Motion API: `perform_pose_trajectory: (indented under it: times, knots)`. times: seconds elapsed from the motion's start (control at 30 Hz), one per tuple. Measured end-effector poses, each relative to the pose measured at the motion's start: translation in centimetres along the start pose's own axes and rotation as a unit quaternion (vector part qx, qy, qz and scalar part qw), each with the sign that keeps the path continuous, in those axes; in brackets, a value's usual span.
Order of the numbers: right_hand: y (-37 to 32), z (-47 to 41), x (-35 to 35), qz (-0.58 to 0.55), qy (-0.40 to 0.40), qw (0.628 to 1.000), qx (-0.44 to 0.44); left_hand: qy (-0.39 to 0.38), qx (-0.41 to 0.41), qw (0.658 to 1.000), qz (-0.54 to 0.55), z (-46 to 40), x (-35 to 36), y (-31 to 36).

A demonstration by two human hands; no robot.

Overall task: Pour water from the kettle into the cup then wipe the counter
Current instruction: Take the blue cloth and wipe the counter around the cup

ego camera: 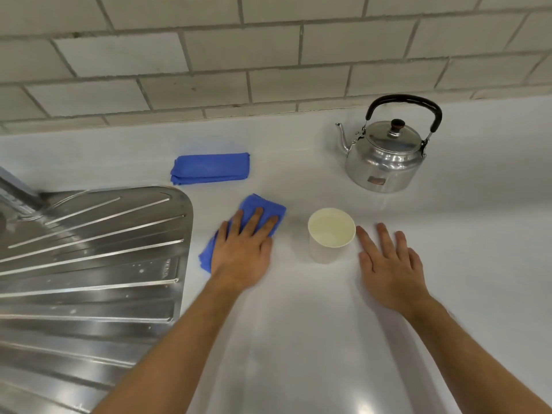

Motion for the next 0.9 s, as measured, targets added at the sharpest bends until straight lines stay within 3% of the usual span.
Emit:
perform_pose_trajectory:
  times: [0.53,0.7,0.77,0.9]
  knots:
    - [0.1,-0.1,-0.5,-0.017,-0.05,0.999,-0.002,-0.037,0.08,0.995,0.047,11.7,3.1,6.1]
    - [0.2,0.2,-1.6,-0.06,-0.071,0.996,-0.017,-0.081,0.121,0.988,0.05,12.8,3.4,7.9]
    - [0.2,0.9,-2.3,-0.146,-0.05,0.988,-0.013,-0.103,0.148,0.982,0.054,13.2,3.4,8.1]
    - [-0.6,5.0,-3.5,-0.29,0.079,0.953,0.034,-0.172,0.196,0.958,0.123,13.7,2.8,7.9]
Point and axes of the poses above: each hand's wrist, its own z-axis away from the middle knuckle, its own x-axis out of the palm, y = z × x, the point moved 3 cm from there along -z, towards the middle knuckle, and after that the axes turned 13 degrees about z, right-handed, at the moved point
